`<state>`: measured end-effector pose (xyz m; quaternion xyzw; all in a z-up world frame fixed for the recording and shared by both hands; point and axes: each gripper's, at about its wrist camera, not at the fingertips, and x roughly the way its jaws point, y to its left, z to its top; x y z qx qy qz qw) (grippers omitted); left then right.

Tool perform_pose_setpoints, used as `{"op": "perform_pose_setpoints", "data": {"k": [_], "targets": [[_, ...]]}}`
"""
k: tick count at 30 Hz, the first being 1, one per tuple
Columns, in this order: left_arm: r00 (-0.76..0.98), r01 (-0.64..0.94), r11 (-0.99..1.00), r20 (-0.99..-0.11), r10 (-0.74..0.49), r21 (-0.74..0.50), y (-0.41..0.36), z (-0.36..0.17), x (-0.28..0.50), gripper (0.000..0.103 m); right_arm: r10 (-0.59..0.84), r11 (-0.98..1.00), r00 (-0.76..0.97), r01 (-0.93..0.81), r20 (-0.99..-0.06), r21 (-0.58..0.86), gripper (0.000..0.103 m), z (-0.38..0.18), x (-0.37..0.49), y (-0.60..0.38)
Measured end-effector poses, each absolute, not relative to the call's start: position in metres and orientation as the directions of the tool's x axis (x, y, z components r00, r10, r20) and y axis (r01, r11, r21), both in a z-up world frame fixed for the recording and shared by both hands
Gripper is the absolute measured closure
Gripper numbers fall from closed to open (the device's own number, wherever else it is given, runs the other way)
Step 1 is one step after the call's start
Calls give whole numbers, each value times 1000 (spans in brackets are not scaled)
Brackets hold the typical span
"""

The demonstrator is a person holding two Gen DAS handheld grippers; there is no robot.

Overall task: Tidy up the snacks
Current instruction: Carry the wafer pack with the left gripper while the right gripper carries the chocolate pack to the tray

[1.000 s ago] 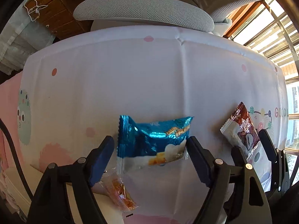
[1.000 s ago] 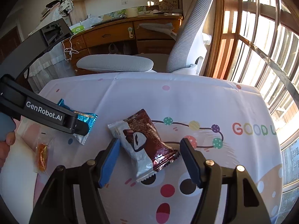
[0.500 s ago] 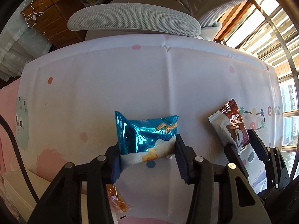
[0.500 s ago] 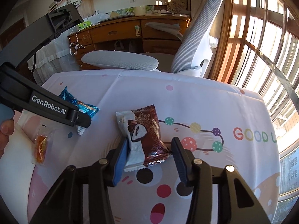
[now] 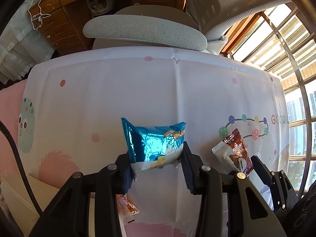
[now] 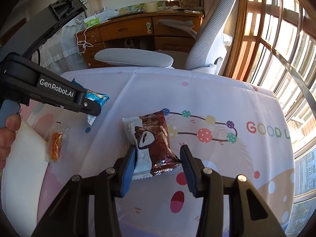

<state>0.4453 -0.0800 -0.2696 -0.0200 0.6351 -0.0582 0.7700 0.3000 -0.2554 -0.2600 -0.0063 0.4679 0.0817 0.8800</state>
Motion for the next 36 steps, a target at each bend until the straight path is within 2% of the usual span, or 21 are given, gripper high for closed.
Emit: {"op": "perform_pose_setpoints", "data": {"k": [14,21,36], "targets": [[231,133,982,-960,-161,-132,-63,-204,395,63,144,986,451,-136,-881,91,58,-234,231,-246],[237,168,976,-955,-177,-140,-44,-169,353,63,172,985,411,-72,-895,157,58,-216,190,-245],[237,198,975,-960,-149,-102,15,-113,272,62,191,981,460,-61,-867,184,58,-165,141,-213]]}}
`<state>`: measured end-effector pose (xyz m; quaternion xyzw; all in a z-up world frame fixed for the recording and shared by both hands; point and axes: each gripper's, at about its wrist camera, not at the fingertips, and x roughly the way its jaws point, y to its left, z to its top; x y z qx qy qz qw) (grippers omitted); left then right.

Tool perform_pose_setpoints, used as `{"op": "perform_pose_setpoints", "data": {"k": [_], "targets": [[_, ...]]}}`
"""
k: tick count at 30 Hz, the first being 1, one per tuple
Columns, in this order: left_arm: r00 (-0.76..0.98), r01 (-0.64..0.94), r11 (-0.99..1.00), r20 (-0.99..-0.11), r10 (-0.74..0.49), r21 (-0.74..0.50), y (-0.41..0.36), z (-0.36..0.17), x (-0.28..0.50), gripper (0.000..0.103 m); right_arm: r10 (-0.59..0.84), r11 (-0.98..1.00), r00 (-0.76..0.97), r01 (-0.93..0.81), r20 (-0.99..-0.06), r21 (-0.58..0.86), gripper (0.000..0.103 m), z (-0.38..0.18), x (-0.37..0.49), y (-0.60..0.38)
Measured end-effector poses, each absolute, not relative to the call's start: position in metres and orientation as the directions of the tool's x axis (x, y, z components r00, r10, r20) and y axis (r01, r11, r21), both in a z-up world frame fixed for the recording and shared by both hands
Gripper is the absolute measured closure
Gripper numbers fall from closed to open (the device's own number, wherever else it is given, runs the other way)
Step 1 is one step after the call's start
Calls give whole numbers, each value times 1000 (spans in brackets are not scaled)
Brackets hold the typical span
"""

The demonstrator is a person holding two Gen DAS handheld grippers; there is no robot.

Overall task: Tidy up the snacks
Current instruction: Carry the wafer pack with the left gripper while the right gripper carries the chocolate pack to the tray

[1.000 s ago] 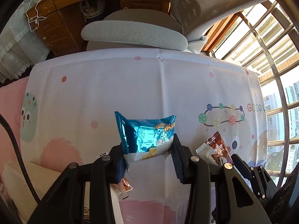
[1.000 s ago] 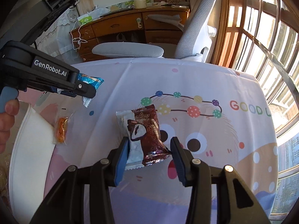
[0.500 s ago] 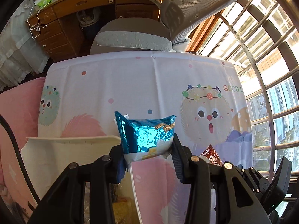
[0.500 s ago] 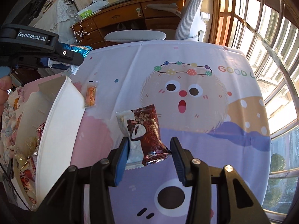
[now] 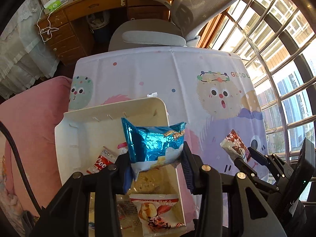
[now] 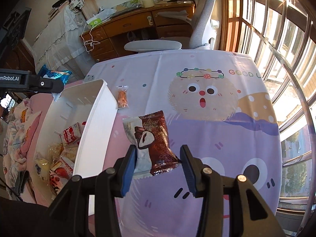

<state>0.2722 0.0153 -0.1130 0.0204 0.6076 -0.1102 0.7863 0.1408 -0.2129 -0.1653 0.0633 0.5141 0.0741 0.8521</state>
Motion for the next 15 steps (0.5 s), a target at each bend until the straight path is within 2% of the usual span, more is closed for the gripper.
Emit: {"op": "perform_pose_setpoints", "data": {"k": [15], "targets": [[279,324,934,-929,-244,-148,90,-79,201,62,157,986,534,-41,-831,160,58,-124,95,-120]]}}
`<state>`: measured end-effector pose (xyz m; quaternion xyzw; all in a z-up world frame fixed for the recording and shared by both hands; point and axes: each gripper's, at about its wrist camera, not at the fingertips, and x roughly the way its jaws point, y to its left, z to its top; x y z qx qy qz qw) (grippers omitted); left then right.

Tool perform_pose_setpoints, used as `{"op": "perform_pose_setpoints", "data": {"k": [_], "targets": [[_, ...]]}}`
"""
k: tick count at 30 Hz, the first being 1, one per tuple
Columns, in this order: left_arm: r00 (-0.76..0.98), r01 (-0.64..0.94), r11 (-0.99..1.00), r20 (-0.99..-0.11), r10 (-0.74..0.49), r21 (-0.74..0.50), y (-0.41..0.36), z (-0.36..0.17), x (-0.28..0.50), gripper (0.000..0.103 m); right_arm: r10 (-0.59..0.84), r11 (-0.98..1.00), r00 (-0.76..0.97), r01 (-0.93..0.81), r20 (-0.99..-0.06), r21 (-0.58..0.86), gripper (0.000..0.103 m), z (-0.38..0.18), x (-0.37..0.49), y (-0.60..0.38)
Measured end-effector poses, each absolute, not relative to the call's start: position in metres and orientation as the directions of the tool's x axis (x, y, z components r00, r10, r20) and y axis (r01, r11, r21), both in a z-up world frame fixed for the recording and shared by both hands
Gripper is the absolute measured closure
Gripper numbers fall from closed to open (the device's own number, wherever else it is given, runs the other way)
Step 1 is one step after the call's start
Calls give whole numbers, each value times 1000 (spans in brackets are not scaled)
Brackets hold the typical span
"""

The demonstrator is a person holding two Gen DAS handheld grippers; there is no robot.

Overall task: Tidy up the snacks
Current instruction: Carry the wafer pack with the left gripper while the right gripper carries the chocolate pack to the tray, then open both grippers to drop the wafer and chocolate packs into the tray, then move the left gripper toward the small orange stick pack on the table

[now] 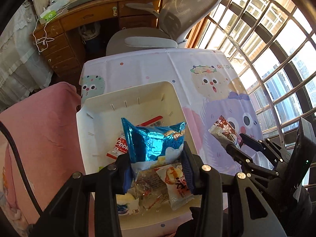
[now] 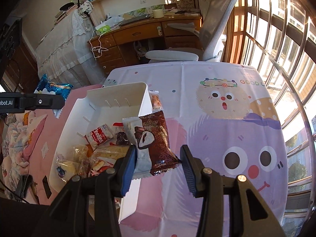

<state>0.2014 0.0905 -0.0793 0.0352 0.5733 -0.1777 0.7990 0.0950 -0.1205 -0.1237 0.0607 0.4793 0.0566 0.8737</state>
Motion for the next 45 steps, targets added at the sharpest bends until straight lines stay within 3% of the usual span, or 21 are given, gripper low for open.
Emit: {"op": "perform_pose_setpoints", "data": {"k": [17,18,20,25,45], "targets": [[291,447,883,-910,-295,-143,151,-77,156,62,194,973,565,-9,-802,229,56,-124,52,-4],[290,452,880,-910,-297,-144,152,-78,155,60,196,973,555,-9,-808,230,55,-126,53,0],[291,456,879,-911,-293,-137,155,-77,154,44,191,974,537,-3,-822,225,50,-129,54,5],[305,472,873,-907,-291,-121,157,-71,157,35,178,975,542,17,-822,222,46,-125,53,6],[241,558,827,-942,-235,-63,89,-71,225,21,101,969,523,140,-846,202,44,-133,75,-68]]}}
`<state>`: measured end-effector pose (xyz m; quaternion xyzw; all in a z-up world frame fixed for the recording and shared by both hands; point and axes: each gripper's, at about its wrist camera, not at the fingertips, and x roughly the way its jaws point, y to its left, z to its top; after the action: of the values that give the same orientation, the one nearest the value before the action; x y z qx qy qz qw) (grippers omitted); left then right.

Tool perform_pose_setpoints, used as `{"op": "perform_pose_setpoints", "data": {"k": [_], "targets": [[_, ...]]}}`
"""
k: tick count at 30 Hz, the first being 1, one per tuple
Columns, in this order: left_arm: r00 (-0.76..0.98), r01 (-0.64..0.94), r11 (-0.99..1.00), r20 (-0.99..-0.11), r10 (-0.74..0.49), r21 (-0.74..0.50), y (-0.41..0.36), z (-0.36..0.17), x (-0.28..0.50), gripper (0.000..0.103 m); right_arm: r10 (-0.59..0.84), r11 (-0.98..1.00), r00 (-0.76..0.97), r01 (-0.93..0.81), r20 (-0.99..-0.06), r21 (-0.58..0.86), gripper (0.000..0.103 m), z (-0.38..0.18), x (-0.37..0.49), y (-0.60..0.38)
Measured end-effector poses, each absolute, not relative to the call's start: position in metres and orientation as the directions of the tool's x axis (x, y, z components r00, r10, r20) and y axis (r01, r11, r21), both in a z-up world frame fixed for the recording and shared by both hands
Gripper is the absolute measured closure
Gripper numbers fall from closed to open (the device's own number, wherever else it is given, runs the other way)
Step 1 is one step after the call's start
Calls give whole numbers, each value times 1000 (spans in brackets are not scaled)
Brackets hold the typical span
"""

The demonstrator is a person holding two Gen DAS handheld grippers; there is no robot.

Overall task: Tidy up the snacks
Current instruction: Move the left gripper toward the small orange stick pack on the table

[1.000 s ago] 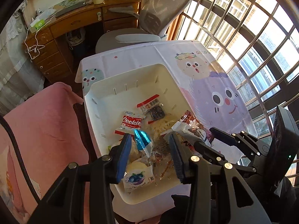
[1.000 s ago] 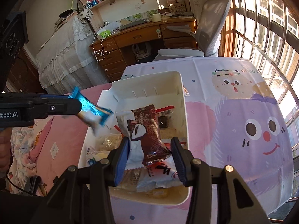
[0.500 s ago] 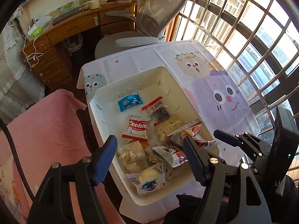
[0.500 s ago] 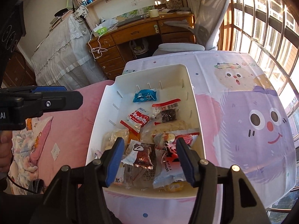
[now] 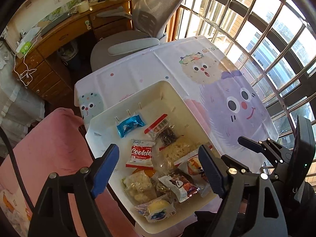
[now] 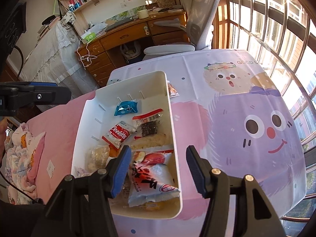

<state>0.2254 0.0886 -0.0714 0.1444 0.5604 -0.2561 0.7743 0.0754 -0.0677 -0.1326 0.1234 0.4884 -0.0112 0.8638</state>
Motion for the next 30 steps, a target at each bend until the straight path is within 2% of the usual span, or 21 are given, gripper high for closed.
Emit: {"op": "perform_pose_setpoints", "data": {"k": [4,13,22,30], "targets": [[221,579,814,-953,-207,-43,60,-77,249,21,103,968,499,148,-861,202,40,-143,87,-91],[192,639,769,-971,-142,14,-9,-109,312,18,95,964,434,185,-896,192,39,-175,122,-146],[129,699,713,-990,-63,46,-56,-163,364,17,2,978,378,194,-926,81,38,-207,153,-178],[32,744,665,-998,56,61,-78,-228,393,17,-19,984,379,173,-925,50,38,-226,169,-178]]}}
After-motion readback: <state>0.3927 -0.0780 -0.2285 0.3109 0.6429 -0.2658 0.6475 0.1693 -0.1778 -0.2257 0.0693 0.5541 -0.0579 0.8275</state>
